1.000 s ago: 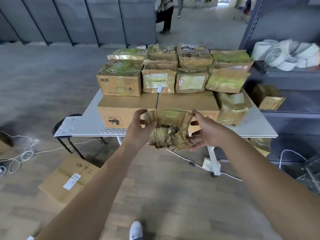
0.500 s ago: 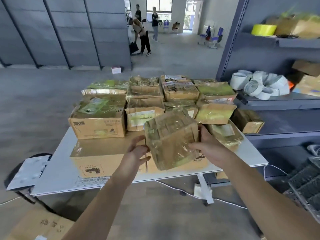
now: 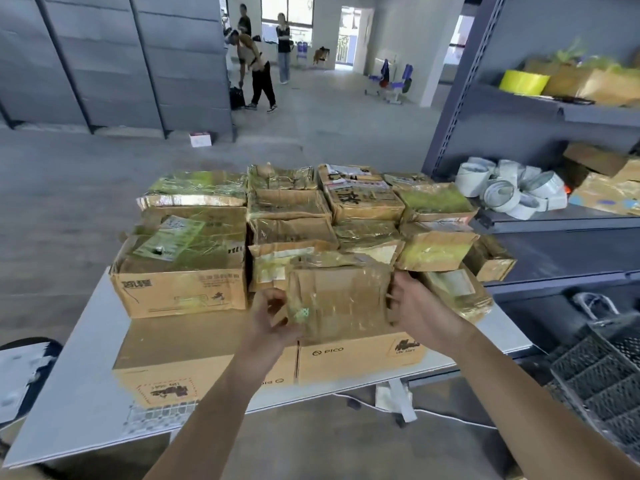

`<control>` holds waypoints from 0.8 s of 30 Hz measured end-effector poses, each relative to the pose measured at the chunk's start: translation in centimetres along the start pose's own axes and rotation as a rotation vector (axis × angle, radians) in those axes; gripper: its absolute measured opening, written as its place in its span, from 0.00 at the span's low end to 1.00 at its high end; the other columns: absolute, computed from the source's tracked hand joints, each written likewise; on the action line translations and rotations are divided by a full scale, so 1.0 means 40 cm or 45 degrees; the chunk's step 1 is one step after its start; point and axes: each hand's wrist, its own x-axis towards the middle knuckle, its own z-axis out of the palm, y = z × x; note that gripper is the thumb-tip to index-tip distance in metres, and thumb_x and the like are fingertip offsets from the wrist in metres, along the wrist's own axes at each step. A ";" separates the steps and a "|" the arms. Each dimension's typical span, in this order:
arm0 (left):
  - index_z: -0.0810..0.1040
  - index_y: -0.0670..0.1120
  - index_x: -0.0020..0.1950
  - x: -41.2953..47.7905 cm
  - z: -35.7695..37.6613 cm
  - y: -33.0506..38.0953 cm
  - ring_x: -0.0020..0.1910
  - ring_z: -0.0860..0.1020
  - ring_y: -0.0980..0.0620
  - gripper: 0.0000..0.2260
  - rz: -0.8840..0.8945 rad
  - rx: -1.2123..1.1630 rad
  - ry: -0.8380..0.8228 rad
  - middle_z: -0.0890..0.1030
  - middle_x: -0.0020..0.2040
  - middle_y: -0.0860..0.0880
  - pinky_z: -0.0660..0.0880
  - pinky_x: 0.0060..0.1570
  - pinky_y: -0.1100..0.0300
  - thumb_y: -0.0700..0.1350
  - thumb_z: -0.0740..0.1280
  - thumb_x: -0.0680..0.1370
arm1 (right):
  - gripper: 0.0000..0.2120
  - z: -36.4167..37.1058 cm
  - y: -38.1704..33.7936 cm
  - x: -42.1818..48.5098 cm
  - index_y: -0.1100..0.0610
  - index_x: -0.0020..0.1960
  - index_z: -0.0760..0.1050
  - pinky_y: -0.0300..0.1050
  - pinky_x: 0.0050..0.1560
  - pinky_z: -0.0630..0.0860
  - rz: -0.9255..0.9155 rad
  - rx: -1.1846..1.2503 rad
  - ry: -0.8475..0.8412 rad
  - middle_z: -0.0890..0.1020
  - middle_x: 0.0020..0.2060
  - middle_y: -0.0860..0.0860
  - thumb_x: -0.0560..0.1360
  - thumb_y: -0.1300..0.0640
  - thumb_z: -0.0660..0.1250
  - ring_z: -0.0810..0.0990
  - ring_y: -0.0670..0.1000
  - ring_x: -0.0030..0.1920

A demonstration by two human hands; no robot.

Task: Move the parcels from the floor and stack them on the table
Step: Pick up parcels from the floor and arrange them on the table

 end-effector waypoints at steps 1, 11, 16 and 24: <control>0.68 0.40 0.54 0.004 0.000 -0.008 0.54 0.75 0.51 0.23 0.028 0.006 -0.030 0.73 0.53 0.41 0.77 0.45 0.57 0.33 0.71 0.63 | 0.42 0.001 -0.004 0.008 0.54 0.69 0.71 0.64 0.68 0.67 0.019 -0.018 0.051 0.76 0.65 0.57 0.64 0.29 0.70 0.73 0.55 0.68; 0.75 0.40 0.47 0.021 0.058 -0.011 0.42 0.79 0.46 0.15 -0.406 -0.256 0.281 0.77 0.39 0.44 0.78 0.52 0.47 0.52 0.66 0.78 | 0.18 -0.061 0.032 0.030 0.57 0.52 0.76 0.54 0.49 0.70 0.008 -0.109 0.023 0.74 0.39 0.59 0.68 0.47 0.71 0.75 0.58 0.48; 0.77 0.45 0.52 0.029 0.105 0.004 0.48 0.82 0.44 0.30 -0.406 0.187 0.232 0.83 0.44 0.45 0.77 0.55 0.43 0.58 0.77 0.56 | 0.36 -0.124 0.036 0.041 0.61 0.64 0.70 0.52 0.60 0.68 0.067 -0.274 -0.022 0.79 0.45 0.57 0.64 0.40 0.71 0.76 0.53 0.54; 0.75 0.43 0.53 0.078 0.194 0.022 0.38 0.76 0.51 0.11 -0.268 0.411 0.224 0.78 0.41 0.45 0.71 0.31 0.68 0.35 0.70 0.72 | 0.31 -0.183 0.000 0.091 0.48 0.72 0.65 0.50 0.58 0.78 0.185 -0.642 0.005 0.77 0.61 0.47 0.74 0.35 0.64 0.80 0.49 0.56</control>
